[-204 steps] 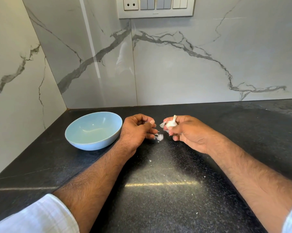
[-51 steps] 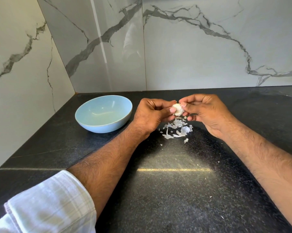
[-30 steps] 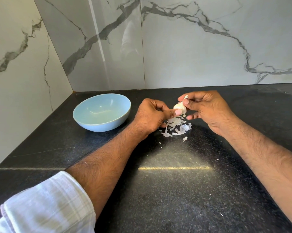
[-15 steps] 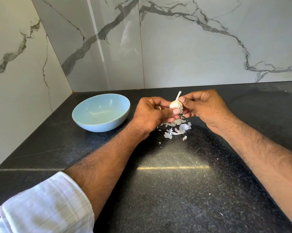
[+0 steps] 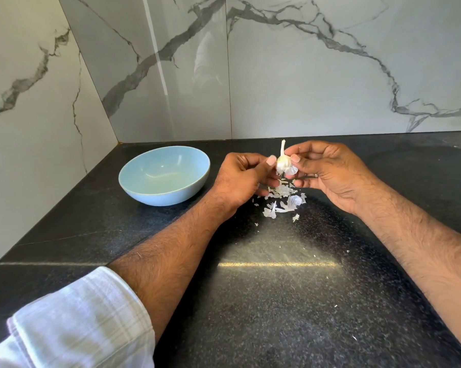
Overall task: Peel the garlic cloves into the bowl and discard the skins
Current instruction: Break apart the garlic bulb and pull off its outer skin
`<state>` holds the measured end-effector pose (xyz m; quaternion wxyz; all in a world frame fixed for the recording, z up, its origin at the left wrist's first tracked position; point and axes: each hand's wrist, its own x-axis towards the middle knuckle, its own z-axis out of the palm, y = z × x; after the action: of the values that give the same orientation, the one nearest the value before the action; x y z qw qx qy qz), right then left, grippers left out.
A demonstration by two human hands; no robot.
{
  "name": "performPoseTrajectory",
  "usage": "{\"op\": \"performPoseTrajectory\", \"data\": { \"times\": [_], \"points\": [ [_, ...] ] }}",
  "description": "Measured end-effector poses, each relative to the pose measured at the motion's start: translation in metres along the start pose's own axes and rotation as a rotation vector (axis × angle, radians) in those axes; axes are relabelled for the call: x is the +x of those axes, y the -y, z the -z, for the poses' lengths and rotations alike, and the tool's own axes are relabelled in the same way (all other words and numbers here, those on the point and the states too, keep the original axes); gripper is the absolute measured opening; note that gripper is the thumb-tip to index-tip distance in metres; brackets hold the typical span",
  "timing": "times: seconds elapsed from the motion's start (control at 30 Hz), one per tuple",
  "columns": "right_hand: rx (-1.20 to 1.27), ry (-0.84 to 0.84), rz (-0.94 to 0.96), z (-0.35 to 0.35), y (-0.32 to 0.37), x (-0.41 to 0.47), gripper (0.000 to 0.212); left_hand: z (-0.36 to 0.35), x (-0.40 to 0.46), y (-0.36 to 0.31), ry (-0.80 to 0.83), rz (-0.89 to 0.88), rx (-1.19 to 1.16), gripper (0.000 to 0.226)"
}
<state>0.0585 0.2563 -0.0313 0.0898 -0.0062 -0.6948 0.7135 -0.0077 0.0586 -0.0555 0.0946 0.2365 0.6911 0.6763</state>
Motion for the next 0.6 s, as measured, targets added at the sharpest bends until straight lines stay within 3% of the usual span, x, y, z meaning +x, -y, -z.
{"op": "performPoseTrajectory", "data": {
  "times": [0.1,0.23,0.37,0.5,0.6],
  "points": [
    [0.026,0.002,0.015,0.0,-0.001,0.001,0.023,0.001,0.001,0.0,0.01,0.004,-0.011,0.017],
    [0.052,-0.023,0.017,0.0,-0.001,0.003,0.046,0.001,0.004,0.002,0.006,-0.047,0.001,0.027],
    [-0.07,-0.077,0.014,-0.003,-0.004,0.002,0.03,0.0,0.002,-0.001,-0.023,-0.012,-0.018,0.017],
    [-0.245,-0.115,0.122,-0.009,-0.009,0.003,0.008,-0.002,0.0,-0.003,-0.068,-0.002,-0.029,0.032],
    [-0.279,-0.11,0.232,-0.011,-0.008,0.003,0.012,-0.001,-0.001,-0.004,-0.052,0.029,-0.108,0.034]
  ]
}}
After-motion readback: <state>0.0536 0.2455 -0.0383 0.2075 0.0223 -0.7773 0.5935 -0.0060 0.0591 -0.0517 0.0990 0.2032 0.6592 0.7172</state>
